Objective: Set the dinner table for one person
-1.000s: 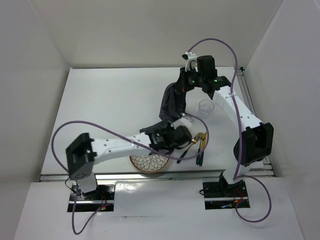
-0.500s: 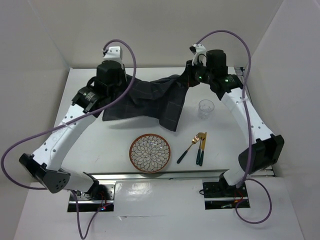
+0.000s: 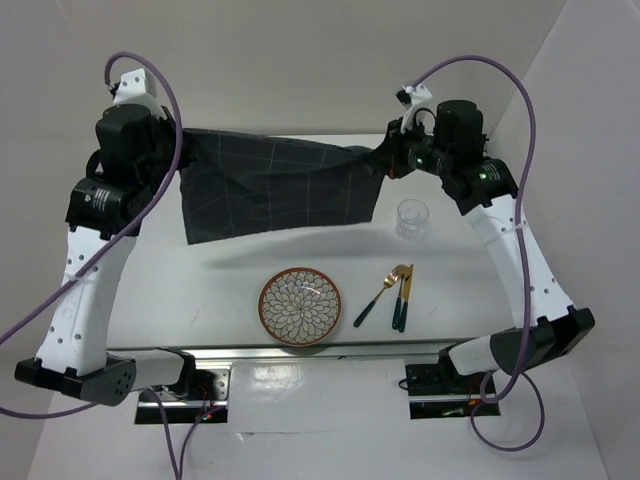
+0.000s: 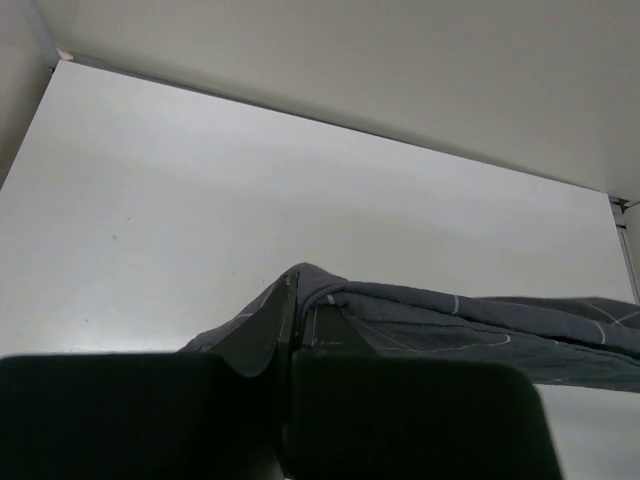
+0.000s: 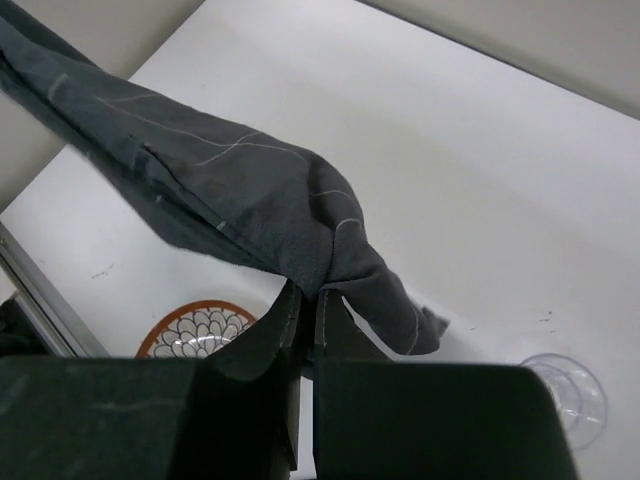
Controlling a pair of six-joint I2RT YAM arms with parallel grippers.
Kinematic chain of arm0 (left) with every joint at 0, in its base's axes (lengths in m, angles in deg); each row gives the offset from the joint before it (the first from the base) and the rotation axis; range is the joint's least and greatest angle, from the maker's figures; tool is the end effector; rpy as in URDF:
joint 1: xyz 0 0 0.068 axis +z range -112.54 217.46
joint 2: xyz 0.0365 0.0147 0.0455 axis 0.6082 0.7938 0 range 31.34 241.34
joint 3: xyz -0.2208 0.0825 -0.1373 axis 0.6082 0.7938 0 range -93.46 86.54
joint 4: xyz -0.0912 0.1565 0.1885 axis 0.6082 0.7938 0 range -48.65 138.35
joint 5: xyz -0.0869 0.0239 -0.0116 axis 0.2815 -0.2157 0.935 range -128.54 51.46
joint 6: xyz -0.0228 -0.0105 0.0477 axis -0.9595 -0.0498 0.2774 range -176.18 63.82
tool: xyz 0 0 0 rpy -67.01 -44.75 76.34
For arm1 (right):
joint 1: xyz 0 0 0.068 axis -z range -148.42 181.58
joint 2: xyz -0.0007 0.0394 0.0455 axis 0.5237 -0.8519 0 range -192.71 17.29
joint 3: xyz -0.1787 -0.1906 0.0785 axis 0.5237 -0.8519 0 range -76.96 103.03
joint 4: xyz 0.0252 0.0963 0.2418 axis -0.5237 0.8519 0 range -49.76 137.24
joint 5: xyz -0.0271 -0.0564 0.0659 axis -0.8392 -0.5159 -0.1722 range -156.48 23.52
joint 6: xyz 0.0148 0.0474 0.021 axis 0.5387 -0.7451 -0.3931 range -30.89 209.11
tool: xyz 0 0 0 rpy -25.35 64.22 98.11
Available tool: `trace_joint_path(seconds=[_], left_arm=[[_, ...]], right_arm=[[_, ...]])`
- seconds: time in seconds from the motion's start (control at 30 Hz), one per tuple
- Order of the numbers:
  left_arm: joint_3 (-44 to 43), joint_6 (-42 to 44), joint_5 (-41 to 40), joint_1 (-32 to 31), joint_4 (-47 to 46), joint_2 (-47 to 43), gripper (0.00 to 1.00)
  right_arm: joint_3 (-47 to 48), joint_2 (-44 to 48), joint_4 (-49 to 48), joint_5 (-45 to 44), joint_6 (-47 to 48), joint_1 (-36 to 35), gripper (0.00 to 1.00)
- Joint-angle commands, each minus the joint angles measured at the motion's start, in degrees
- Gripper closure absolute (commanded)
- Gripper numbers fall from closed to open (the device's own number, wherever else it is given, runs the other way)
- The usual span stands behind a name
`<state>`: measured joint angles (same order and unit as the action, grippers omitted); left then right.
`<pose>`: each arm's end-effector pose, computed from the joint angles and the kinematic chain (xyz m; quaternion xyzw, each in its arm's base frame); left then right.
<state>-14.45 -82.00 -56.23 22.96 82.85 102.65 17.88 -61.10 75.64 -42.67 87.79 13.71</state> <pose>0.2198 -0.0457 0.5149 -0.1721 0.7536 -0.1027 0.6260 0.2675 0.1015 0.4645 -0.2332 0.7708 0.2603 0.5326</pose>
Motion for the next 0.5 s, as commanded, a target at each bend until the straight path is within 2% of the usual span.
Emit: trace_joint_path(seconds=[0.0, 0.1, 0.17, 0.27, 0.3, 0.33, 0.37, 0.4, 0.43, 0.47], left_arm=[[-2.27, 0.07, 4.06, 4.2, -1.59, 4.62, 1.0], [-3.33, 0.17, 7.48, 8.59, -4.22, 11.38, 1.0], [-5.0, 0.16, 9.42, 10.45, -5.54, 18.31, 1.0], [-12.28, -0.37, 10.13, 11.78, -6.08, 27.8, 1.0], [-17.7, -1.06, 9.61, 11.78, -5.55, 35.14, 1.0], [-20.88, -1.59, 9.61, 11.78, -5.55, 38.96, 1.0], [-24.74, -2.12, 9.09, 11.78, -3.29, 43.08, 0.92], [-33.48, -2.13, 9.08, 11.78, -1.52, 51.22, 0.42], [-37.57, -3.17, 9.08, 12.3, 0.5, 54.78, 0.17], [-40.83, -3.88, 9.08, 12.3, 2.87, 57.51, 0.0]], right_arm=[[2.01, -3.16, -1.37, -1.31, 0.97, -0.41, 1.0], [2.79, -8.96, -6.2, -1.31, 1.5, 0.81, 1.0], [4.11, -15.45, -9.81, 2.1, 0.89, 2.92, 1.0], [10.6, -27.57, -12.01, 3.52, 0.88, 3.72, 1.0], [16.19, -31.17, -12.63, 3.52, 0.27, 4.33, 0.99], [19.73, -39.13, -12.63, 2.65, -0.86, 4.85, 0.9], [24.02, -43.38, -11.33, 2.64, -1.74, 4.86, 0.68], [33.55, -47.34, -10.53, 2.64, -2.45, 5.47, 0.41], [38.26, -51.38, -9.31, 2.64, -4.37, 5.48, 0.13], [42.83, -58.3, -6.51, 2.64, -5.35, 6.08, 0.04]])
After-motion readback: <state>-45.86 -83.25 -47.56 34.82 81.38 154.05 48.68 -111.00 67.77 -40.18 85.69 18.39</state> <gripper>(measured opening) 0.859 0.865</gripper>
